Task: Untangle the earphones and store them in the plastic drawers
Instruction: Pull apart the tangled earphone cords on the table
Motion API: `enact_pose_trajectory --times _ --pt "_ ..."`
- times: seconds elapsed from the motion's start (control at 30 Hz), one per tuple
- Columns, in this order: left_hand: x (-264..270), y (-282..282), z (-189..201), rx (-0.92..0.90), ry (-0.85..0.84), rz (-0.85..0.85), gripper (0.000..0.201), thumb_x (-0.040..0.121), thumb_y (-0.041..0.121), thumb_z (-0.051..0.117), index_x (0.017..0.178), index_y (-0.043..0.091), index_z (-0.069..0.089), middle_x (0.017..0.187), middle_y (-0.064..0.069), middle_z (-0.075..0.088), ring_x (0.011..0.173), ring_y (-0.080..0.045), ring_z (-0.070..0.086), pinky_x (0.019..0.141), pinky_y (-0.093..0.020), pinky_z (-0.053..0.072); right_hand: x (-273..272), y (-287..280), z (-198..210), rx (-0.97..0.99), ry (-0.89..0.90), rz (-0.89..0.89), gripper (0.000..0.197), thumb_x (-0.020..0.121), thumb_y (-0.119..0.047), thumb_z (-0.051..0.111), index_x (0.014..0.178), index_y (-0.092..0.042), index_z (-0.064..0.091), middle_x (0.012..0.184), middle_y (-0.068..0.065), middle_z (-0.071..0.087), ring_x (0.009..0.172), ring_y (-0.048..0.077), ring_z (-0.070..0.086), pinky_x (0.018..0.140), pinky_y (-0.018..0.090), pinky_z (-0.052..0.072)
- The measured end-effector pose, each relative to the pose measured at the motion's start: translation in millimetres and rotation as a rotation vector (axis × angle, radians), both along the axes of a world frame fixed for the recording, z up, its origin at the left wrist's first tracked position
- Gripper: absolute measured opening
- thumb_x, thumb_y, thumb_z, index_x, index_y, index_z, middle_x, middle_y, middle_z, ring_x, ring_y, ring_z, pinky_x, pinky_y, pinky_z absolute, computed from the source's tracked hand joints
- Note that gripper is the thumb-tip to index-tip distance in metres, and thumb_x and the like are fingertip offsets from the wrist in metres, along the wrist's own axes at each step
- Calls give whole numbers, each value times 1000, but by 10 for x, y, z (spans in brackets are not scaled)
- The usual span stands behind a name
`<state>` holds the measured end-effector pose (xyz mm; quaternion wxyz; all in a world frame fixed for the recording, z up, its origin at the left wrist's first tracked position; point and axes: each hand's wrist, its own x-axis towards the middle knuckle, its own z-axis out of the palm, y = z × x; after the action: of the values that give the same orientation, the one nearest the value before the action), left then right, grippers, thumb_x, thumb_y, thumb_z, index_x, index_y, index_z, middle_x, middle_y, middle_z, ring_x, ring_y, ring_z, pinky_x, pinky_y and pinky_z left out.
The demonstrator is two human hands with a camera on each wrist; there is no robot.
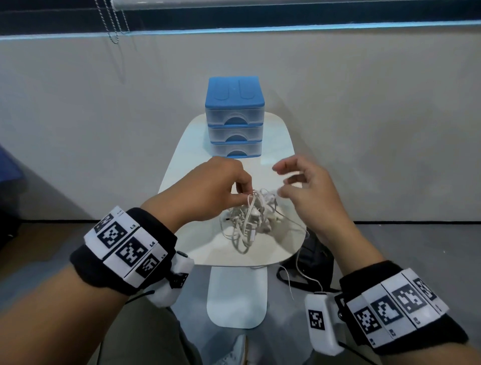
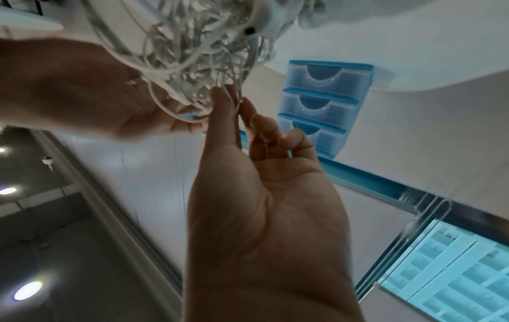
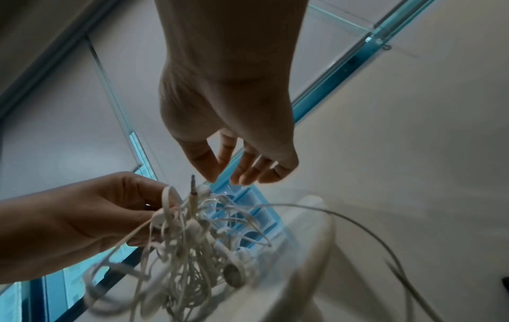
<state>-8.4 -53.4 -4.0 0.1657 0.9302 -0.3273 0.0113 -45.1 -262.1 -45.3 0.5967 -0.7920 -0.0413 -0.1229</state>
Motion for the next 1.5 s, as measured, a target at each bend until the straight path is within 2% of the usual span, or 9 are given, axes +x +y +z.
enact_pose_trajectory --times 0.2,0.33,0.5,0.77,0.93,1.07,1.2,1.33,1.5 --pt "10 -1 77 -128 -96 -54 2 88 26 81 87 27 80 69 19 60 67 -4 58 62 -22 42 90 51 68 44 117 367 37 93 -5 70 128 -17 66 109 7 76 98 22 71 93 40 55" --pt "39 123 126 -217 -50 0 6 88 29 82 82 26 79 74 14 70 72 -8 61 62 -13 40 102 26 8 176 121 372 25 94 1 69 116 -8 72 108 25 72 91 21 66 87 31 53" --pt "44 179 131 -296 48 64 5 88 23 82 83 23 80 73 11 72 72 -7 63 63 -10 41 88 56 3 175 133 435 25 82 -7 69 106 -7 75 97 9 72 87 18 65 79 24 51" --pt "49 268 114 -491 247 151 9 92 28 77 84 24 77 85 6 76 84 -19 69 78 -26 51 78 26 23 216 56 416 9 86 -7 74 89 -7 65 87 9 67 72 18 62 70 25 49" --pt "34 307 109 -571 313 210 11 93 29 76 85 21 76 83 2 75 83 -16 69 80 -33 49 76 41 23 215 32 332 11 83 -14 77 85 -6 70 97 28 70 79 24 65 80 32 50" --pt "12 305 80 -640 311 240 12 95 28 73 87 19 74 80 -1 72 76 -11 64 75 -33 44 62 44 57 95 19 336 11 82 -15 71 83 -5 76 97 17 75 88 34 68 88 37 51" --pt "-22 251 79 -698 295 202 13 98 27 71 89 18 71 83 -7 70 73 -15 60 71 -31 44 60 96 219 39 63 343 28 100 -19 59 89 2 75 92 15 76 77 11 67 69 10 45" --pt "-5 170 94 -746 275 202 10 99 25 69 91 18 71 84 -4 69 74 -20 59 66 -30 44 170 182 298 -92 83 311 24 98 -19 69 84 0 72 76 2 73 70 11 66 73 19 50" --pt "7 73 -16 -807 6 320 16 91 27 77 100 24 63 96 12 65 78 -8 57 67 -17 47 245 285 416 23 162 217 28 101 -19 64 78 -4 66 76 15 73 62 20 70 56 19 45"
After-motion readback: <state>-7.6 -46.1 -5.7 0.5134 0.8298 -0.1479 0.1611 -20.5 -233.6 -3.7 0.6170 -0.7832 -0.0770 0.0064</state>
